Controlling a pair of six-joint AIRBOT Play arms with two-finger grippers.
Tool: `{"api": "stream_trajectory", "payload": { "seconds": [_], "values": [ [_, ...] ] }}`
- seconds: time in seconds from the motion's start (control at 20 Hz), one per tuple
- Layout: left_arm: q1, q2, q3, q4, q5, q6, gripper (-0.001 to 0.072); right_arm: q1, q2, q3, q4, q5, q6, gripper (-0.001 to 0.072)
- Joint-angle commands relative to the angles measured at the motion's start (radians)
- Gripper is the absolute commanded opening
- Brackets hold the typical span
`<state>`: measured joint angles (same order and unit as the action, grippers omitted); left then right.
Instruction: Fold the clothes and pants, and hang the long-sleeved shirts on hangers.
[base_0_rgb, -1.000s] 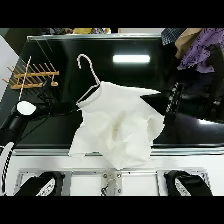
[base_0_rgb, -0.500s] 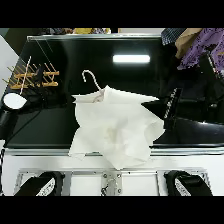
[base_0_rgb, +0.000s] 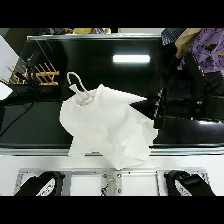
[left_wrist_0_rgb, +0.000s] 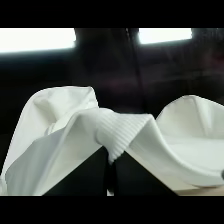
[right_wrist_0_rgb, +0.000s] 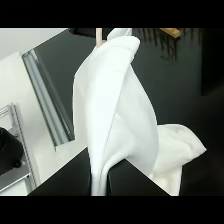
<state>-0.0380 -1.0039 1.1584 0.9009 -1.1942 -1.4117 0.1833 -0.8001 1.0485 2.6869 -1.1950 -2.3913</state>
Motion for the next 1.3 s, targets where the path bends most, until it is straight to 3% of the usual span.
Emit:
{"api": "stream_trajectory", "payload": {
  "seconds": [0.0, 0.05, 0.1, 0.15, 0.2, 0.65, 0.85, 1.25],
  "values": [
    [-0.002, 0.001, 0.011, -0.002, -0.048, 0.015, 0.0027, 0.014, -0.009, 0.0, 0.03, 0.026, -0.014, 0.0013],
    [-0.002, 0.001, 0.011, -0.002, -0.054, 0.017, 0.0028, 0.014, -0.009, 0.0, 0.03, 0.025, -0.014, 0.0013],
    [-0.002, 0.001, 0.011, -0.003, -0.059, 0.017, 0.0145, 0.014, -0.009, 0.0, 0.03, 0.026, -0.013, 0.0013],
    [-0.002, 0.001, 0.011, -0.003, -0.06, 0.017, 0.04, 0.014, -0.009, 0.0, 0.03, 0.025, -0.013, 0.0014],
    [-0.001, 0.001, 0.011, -0.002, -0.058, 0.017, 0.0565, 0.014, -0.009, 0.0, 0.03, 0.025, -0.013, 0.0013],
    [0.18, 0.073, 0.099, -0.015, -0.077, 0.015, 0.0561, 0.014, -0.01, 0.0, 0.034, 0.026, -0.002, 0.0013],
    [0.187, 0.093, 0.135, -0.014, -0.151, 0.016, 0.0562, 0.014, -0.009, 0.0, 0.068, 0.042, -0.001, 0.0014],
    [0.187, 0.093, 0.298, -0.011, -0.138, 0.016, 0.0561, -0.037, -0.008, 0.056, 0.082, 0.178, -0.037, 0.0014]
  ]
}}
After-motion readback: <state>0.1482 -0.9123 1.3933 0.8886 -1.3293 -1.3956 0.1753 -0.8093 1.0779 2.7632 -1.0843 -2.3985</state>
